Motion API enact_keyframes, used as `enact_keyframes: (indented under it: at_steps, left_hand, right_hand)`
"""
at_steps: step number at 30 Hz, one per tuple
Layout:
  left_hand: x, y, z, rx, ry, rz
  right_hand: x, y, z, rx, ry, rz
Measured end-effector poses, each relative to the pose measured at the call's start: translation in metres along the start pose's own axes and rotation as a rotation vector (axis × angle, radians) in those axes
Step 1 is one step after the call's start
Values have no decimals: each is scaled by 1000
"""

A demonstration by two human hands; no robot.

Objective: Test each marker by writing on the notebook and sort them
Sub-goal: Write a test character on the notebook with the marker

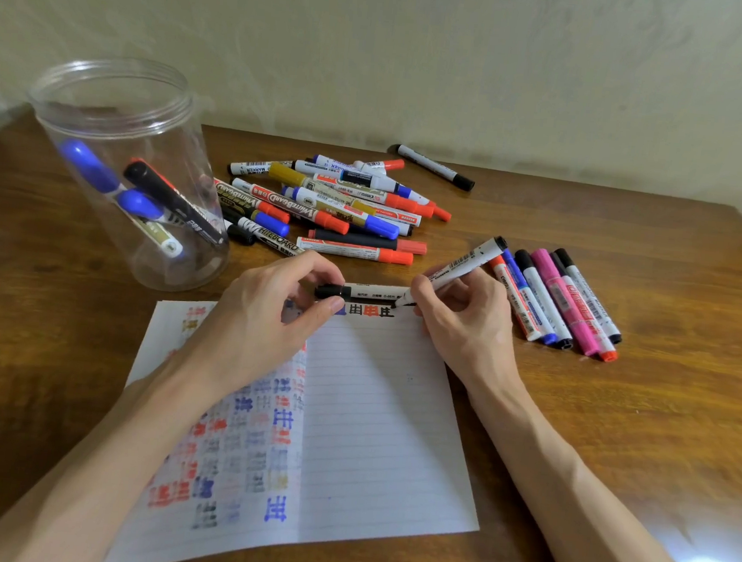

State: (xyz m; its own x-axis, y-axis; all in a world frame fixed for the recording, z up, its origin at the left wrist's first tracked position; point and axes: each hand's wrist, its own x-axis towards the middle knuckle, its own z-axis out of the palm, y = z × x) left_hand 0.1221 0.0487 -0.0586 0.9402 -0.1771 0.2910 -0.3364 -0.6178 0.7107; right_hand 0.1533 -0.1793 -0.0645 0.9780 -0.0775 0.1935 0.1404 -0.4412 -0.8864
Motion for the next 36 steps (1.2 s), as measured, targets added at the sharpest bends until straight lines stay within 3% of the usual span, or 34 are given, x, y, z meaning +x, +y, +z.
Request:
enact_keyframes:
  at_steps: [5, 12, 22, 36]
  left_hand:
    - [0, 0, 1, 2, -1, -5]
    - [2, 2, -2, -29, 16, 28]
    - [1, 4, -3, -135, 25, 10]
    - [0, 8, -3, -195, -3, -31]
  right_hand:
    - [0, -1, 0, -15, -44, -5]
    - [0, -9, -6, 241, 11, 96]
    - [-3, -16, -7, 552, -237, 115]
    - [-10, -17, -6, 462, -353, -19]
